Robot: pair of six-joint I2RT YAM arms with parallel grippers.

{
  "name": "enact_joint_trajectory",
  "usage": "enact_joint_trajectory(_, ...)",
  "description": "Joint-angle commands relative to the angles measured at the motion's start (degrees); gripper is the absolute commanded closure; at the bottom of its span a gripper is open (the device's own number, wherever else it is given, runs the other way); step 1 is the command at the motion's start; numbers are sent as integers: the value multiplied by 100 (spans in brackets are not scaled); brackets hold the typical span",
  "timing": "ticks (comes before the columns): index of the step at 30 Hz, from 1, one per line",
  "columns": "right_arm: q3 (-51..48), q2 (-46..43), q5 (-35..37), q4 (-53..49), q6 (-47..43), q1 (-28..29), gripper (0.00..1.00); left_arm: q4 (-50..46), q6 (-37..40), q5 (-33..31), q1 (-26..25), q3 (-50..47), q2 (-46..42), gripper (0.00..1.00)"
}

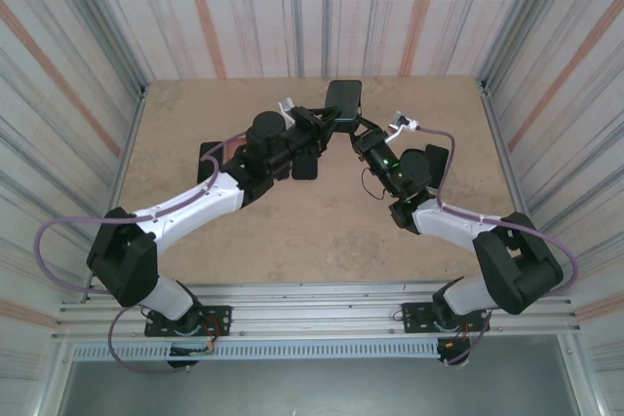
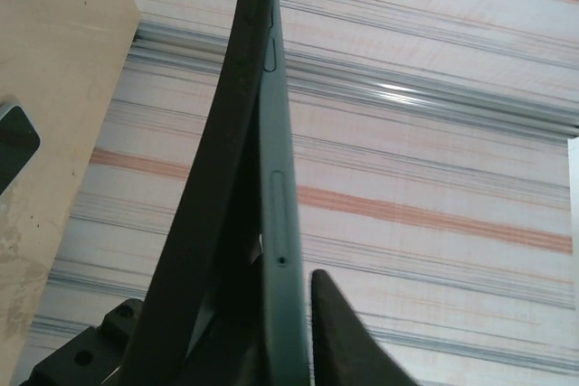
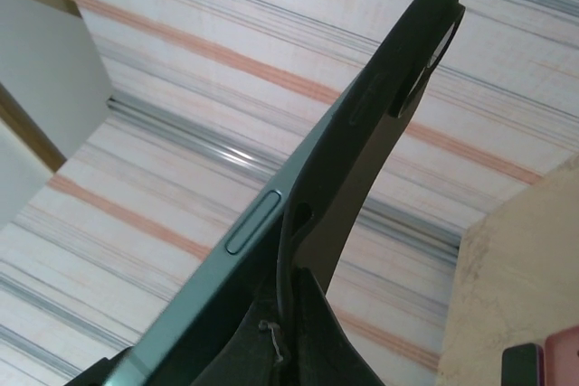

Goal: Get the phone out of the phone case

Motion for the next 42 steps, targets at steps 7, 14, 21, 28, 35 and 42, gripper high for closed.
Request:
enact_joint_trajectory(7, -13, -31, 138, 221, -20, 67, 100, 100, 306, -170, 14, 353, -144, 100)
enact_joint_trajectory(14, 59, -588, 1301, -1787, -183, 279, 100, -164, 454, 71, 14, 335, -405, 100)
enact_joint_trajectory(21, 190, -774, 2110, -2906, -27, 354, 100, -411, 428, 148, -21, -176, -870, 100)
enact_joint_trajectory(28, 309, -633, 2453, -3115, -310, 704, 100, -318, 471, -77, 22, -426, -1130, 100)
enact_joint_trajectory(35, 664, -353, 2080, -2747, -1062, 940, 100, -119, 348, 133, 37, -584, -1048, 100)
enact_joint_trajectory(42, 861, -140, 2554, -2850, -1149, 1272, 100, 44, 334, 416, -59, -305, -777, 100)
